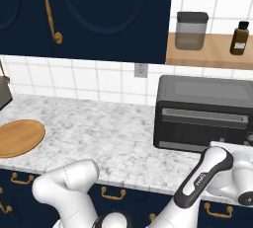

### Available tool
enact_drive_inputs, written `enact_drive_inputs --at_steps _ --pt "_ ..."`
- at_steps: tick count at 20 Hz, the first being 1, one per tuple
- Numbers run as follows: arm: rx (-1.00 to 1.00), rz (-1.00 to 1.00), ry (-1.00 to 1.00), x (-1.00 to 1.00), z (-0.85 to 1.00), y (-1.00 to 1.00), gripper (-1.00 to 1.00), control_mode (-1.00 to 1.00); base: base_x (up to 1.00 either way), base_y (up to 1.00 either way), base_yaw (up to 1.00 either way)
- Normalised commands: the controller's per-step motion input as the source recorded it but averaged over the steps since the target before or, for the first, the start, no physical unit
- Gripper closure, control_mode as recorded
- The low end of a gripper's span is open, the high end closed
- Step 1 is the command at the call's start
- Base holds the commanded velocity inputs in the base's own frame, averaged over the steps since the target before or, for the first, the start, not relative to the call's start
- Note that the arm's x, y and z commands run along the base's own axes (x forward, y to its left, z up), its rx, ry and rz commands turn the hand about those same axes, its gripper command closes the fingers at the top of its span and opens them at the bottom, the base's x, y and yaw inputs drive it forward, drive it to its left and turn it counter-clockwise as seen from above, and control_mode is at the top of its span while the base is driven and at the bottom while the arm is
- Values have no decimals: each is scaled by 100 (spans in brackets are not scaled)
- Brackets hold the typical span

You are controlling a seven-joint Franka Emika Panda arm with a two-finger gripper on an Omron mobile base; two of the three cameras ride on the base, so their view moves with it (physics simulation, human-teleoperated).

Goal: Pick up the kebab skewer and baguette bread, and place them inside the toaster oven. Close the toaster oven door and start by setting the timer.

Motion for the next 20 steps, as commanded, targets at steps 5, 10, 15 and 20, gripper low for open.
enact_drive_inputs --at_steps 5,10,15,20 --pt "0 0 0 -2 0 0 -100 -100 0 0 0" --pt "0 0 0 0 0 0 -100 100 -5 -7 0" --pt "0 0 0 0 0 0 -100 100 0 -44 0" --pt "0 0 0 0 0 0 -100 100 0 -52 0"
